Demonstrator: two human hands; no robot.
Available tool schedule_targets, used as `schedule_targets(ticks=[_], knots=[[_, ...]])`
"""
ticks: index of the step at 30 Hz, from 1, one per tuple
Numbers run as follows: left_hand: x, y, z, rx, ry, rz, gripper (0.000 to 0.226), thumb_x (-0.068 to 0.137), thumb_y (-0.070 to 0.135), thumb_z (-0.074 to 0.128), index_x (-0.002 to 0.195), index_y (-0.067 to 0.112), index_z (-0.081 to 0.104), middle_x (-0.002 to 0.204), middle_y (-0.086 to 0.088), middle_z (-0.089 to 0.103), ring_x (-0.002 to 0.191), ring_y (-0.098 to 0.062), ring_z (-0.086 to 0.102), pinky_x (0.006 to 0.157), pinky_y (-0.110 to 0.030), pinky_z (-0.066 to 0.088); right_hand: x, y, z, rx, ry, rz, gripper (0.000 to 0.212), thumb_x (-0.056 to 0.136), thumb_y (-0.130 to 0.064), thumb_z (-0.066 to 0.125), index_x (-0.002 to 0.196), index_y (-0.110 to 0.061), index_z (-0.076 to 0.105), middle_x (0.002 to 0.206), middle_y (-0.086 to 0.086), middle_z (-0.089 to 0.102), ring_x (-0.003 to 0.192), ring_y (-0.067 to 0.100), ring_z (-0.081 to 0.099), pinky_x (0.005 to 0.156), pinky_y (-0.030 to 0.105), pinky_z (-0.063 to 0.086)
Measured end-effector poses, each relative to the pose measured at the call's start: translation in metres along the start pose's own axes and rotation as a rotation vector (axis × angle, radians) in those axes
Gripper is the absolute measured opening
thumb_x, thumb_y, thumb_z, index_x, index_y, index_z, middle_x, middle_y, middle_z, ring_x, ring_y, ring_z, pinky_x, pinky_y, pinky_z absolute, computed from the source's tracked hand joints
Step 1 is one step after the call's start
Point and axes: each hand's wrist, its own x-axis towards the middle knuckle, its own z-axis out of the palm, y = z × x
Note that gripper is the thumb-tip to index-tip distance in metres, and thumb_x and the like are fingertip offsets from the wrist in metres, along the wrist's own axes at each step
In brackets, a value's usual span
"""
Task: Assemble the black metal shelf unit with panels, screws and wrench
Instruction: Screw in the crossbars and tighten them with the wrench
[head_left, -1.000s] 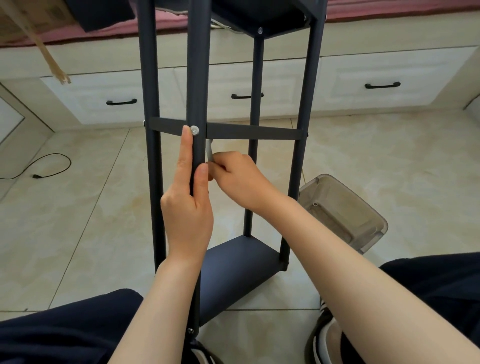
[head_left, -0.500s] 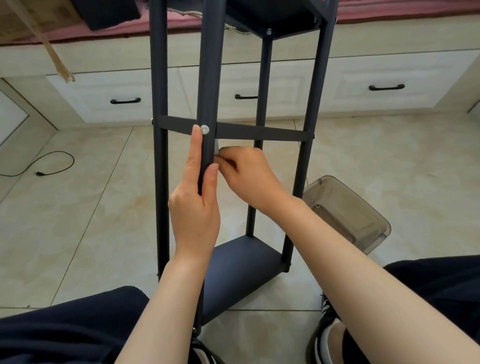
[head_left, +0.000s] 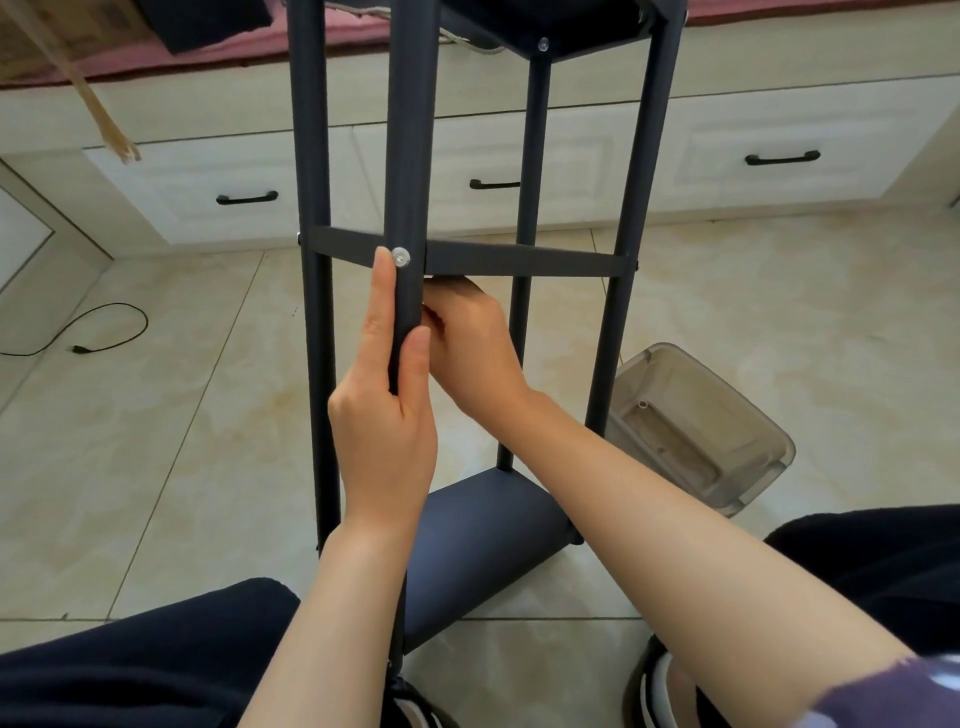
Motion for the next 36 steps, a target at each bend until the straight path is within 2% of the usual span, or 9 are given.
schedule_targets(ticks=[7, 12, 14, 17, 21, 25, 27, 30, 36], knots=[[-0.003, 0.001, -0.001, 0.012, 0.017, -0.001, 0.049, 0.103, 0.055, 0.035, 0.151, 0.049, 0.026, 0.085, -0.006, 0.065, 0.06, 0.001, 0.052, 0.063, -0.01, 0.041, 0.005, 0.0, 0.011, 0.08, 0.169, -0.039, 0.02, 0.09, -0.004, 0.058, 0.073, 0.003, 0.067, 0.066, 0.014, 0.067, 0.062, 0.031, 0.062, 0.058, 0.036, 0.053], [-0.003, 0.001, -0.001, 0.032, 0.008, -0.027, 0.048, 0.105, 0.043, 0.039, 0.15, 0.055, 0.027, 0.074, 0.025, 0.055, 0.054, -0.023, 0.042, 0.052, -0.036, 0.045, 0.011, 0.0, 0.018, 0.096, 0.237, -0.011, 0.014, 0.086, 0.001, 0.061, 0.075, 0.006, 0.068, 0.065, 0.015, 0.067, 0.061, 0.034, 0.064, 0.056, 0.045, 0.056], [-0.002, 0.0, -0.001, 0.024, 0.006, -0.025, 0.048, 0.105, 0.041, 0.039, 0.15, 0.053, 0.027, 0.079, 0.022, 0.058, 0.055, -0.02, 0.044, 0.052, -0.031, 0.046, 0.011, 0.0, 0.017, 0.101, 0.221, -0.003, 0.013, 0.087, 0.001, 0.061, 0.077, 0.005, 0.067, 0.066, 0.013, 0.066, 0.063, 0.032, 0.064, 0.058, 0.04, 0.055], [-0.003, 0.0, 0.0, 0.019, 0.007, -0.024, 0.048, 0.105, 0.041, 0.04, 0.15, 0.051, 0.027, 0.083, 0.0, 0.062, 0.055, -0.011, 0.046, 0.057, -0.017, 0.041, 0.005, 0.0, 0.011, 0.111, 0.128, 0.034, 0.017, 0.092, -0.002, 0.06, 0.076, 0.001, 0.065, 0.062, -0.004, 0.057, 0.06, 0.022, 0.057, 0.055, 0.024, 0.046], [-0.004, 0.003, 0.002, 0.038, 0.004, -0.015, 0.048, 0.105, 0.042, 0.039, 0.15, 0.051, 0.025, 0.083, -0.006, 0.064, 0.057, -0.006, 0.048, 0.06, -0.015, 0.04, -0.005, 0.002, -0.001, 0.188, -0.117, 0.224, 0.03, 0.097, -0.014, 0.056, 0.073, 0.003, 0.061, 0.06, 0.009, 0.059, 0.06, 0.029, 0.055, 0.062, 0.044, 0.05], [-0.003, 0.005, 0.002, 0.028, 0.001, -0.025, 0.047, 0.105, 0.048, 0.038, 0.15, 0.052, 0.024, 0.075, 0.018, 0.055, 0.054, -0.017, 0.042, 0.052, -0.028, 0.043, -0.007, 0.001, -0.025, 0.155, -0.28, 0.291, 0.035, 0.097, -0.017, 0.053, 0.065, -0.007, 0.059, 0.056, 0.002, 0.056, 0.056, 0.017, 0.05, 0.058, 0.032, 0.044], [-0.004, 0.005, 0.001, 0.03, -0.003, -0.024, 0.048, 0.105, 0.044, 0.039, 0.15, 0.053, 0.024, 0.072, 0.027, 0.054, 0.053, -0.017, 0.042, 0.052, -0.028, 0.043, -0.006, -0.002, -0.035, 0.124, -0.352, 0.301, 0.034, 0.097, -0.019, 0.052, 0.069, -0.005, 0.065, 0.062, 0.006, 0.063, 0.062, 0.021, 0.056, 0.061, 0.036, 0.048], [-0.003, 0.006, 0.002, 0.039, -0.005, -0.034, 0.048, 0.105, 0.042, 0.039, 0.15, 0.053, 0.024, 0.068, 0.026, 0.051, 0.052, -0.019, 0.039, 0.049, -0.037, 0.043, -0.004, -0.008, -0.046, 0.092, -0.437, 0.32, 0.033, 0.097, -0.019, 0.052, 0.073, -0.003, 0.068, 0.069, 0.013, 0.066, 0.067, 0.026, 0.059, 0.067, 0.04, 0.049], [-0.003, 0.007, 0.001, 0.03, -0.007, -0.033, 0.048, 0.105, 0.043, 0.038, 0.15, 0.053, 0.024, 0.066, 0.022, 0.047, 0.052, -0.021, 0.036, 0.05, -0.045, 0.041, 0.001, -0.014, -0.059, 0.105, -0.471, 0.357, 0.033, 0.095, -0.021, 0.054, 0.067, -0.007, 0.064, 0.056, -0.001, 0.052, 0.052, 0.009, 0.044, 0.053, 0.023, 0.038]])
